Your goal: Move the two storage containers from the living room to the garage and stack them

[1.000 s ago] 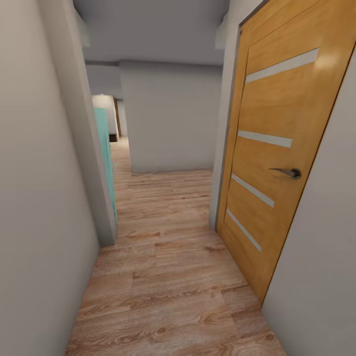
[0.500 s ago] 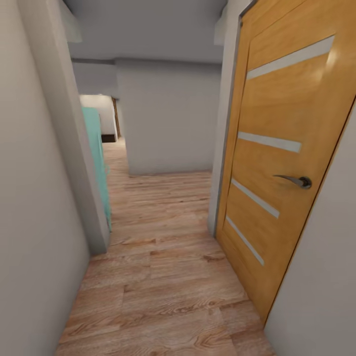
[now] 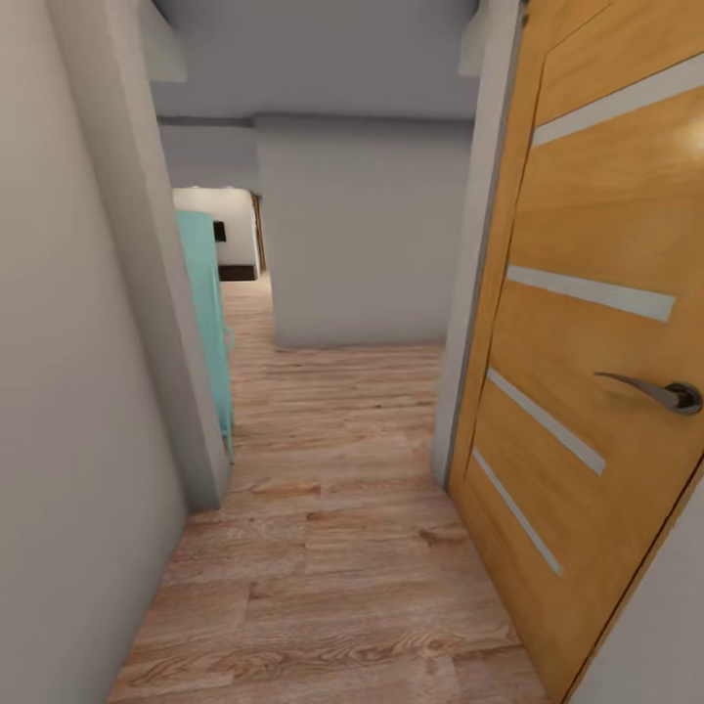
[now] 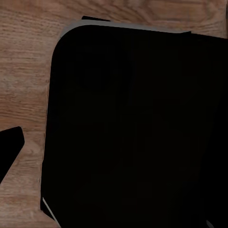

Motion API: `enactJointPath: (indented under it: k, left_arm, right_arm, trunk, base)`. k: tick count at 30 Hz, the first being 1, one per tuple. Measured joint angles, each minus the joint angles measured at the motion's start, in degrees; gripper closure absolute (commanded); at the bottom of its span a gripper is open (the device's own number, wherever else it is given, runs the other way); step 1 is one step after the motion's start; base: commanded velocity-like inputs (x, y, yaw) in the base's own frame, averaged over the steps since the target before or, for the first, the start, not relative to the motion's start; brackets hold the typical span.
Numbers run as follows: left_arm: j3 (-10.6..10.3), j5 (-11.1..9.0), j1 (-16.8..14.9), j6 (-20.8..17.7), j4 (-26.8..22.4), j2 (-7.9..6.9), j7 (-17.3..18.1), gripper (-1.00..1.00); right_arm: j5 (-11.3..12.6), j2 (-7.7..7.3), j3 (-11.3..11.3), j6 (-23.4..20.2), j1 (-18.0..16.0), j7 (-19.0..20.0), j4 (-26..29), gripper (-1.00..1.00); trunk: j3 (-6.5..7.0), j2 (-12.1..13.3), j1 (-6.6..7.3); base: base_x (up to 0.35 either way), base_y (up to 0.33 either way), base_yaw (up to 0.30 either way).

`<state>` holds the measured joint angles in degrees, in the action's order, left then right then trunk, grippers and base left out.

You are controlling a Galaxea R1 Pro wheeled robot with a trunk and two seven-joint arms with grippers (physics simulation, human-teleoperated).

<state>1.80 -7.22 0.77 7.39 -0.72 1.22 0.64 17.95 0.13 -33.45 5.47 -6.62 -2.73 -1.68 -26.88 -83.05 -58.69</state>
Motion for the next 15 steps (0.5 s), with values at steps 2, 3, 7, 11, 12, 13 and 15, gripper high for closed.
enactJointPath:
  k: [2, 3, 7, 11, 12, 13, 15]
  left_arm:
    - [0.0, 0.0, 0.0, 0.0, 0.0, 0.0, 0.0, -1.0]
    - [0.0, 0.0, 0.0, 0.0, 0.0, 0.0, 0.0, -1.0]
    - [0.0, 0.0, 0.0, 0.0, 0.0, 0.0, 0.0, -1.0]
    - [0.0, 0.0, 0.0, 0.0, 0.0, 0.0, 0.0, -1.0]
    - [0.0, 0.0, 0.0, 0.0, 0.0, 0.0, 0.0, -1.0]
    - [0.0, 0.0, 0.0, 0.0, 0.0, 0.0, 0.0, -1.0]
    - [0.0, 0.0, 0.0, 0.0, 0.0, 0.0, 0.0, -1.0]
  right_arm:
    - [0.0, 0.01, 0.0, 0.0, 0.0, 0.0, 0.0, -1.0]
    - [0.0, 0.01, 0.0, 0.0, 0.0, 0.0, 0.0, -1.0]
    - [0.01, 0.01, 0.0, 0.0, 0.0, 0.0, 0.0, -1.0]
    - [0.01, 0.01, 0.0, 0.0, 0.0, 0.0, 0.0, -1.0]
    - [0.01, 0.01, 0.0, 0.0, 0.0, 0.0, 0.0, -1.0]
    - [0.01, 0.01, 0.0, 0.0, 0.0, 0.0, 0.0, -1.0]
    - [0.01, 0.01, 0.0, 0.0, 0.0, 0.0, 0.0, -1.0]
  trunk:
    - [0.0, 0.0, 0.0]
    - [0.0, 0.0, 0.0]
    - [-0.01, 0.0, 0.0]
    - [-0.02, 0.0, 0.0]
    - [-0.02, 0.0, 0.0]
    - [-0.02, 0.0, 0.0]
    - [-0.02, 0.0, 0.0]
  base:
    - [0.321, -0.135, 0.266]
    - [0.321, -0.135, 0.267]
    - [0.321, -0.135, 0.231]
    - [0.321, -0.135, 0.064]
    - [0.321, -0.135, 0.023]
    - [0.321, -0.135, 0.012]
    - [0.321, -0.135, 0.006]
